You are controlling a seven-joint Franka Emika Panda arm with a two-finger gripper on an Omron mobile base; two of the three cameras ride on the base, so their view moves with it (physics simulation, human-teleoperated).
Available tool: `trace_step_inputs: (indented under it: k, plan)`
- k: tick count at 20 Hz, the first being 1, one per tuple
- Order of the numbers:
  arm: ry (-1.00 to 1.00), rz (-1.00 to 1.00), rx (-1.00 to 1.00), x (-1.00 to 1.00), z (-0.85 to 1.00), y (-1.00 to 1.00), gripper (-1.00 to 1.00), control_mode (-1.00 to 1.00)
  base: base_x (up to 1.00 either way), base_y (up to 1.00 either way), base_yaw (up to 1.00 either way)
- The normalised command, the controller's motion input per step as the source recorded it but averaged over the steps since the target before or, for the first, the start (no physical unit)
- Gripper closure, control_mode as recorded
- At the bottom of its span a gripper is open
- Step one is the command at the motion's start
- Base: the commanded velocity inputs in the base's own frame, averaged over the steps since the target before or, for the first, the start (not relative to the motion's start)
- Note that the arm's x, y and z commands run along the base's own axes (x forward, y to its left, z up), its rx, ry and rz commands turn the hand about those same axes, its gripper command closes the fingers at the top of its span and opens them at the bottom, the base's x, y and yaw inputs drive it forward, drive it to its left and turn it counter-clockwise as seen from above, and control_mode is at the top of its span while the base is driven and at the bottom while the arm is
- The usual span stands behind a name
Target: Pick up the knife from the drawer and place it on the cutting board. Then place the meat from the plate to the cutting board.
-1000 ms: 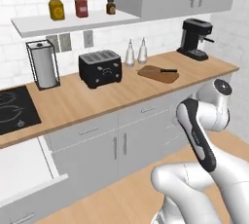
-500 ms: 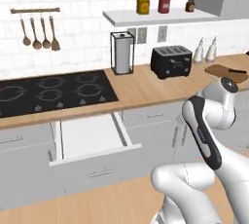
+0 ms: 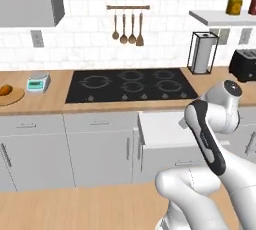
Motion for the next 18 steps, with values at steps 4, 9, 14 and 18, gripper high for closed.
trace_step_inputs:
  k: [4, 9, 14, 18]
  plan:
    - [0.0, 0.0, 0.0, 0.0, 0.0, 0.0, -1.0, 1.0, 0.03, 1.0, 0.28]
    - [0.0, 0.0, 0.0, 0.0, 0.0, 0.0, -1.0, 1.0, 0.25, 1.0, 0.23]
    - [0.0, 0.0, 0.0, 0.0, 0.0, 0.0, -1.0, 1.0, 0.75, 1.0, 0.04]
    - [0.0, 0.0, 0.0, 0.0, 0.0, 0.0, -1.0, 1.0, 0.86, 1.0, -0.03]
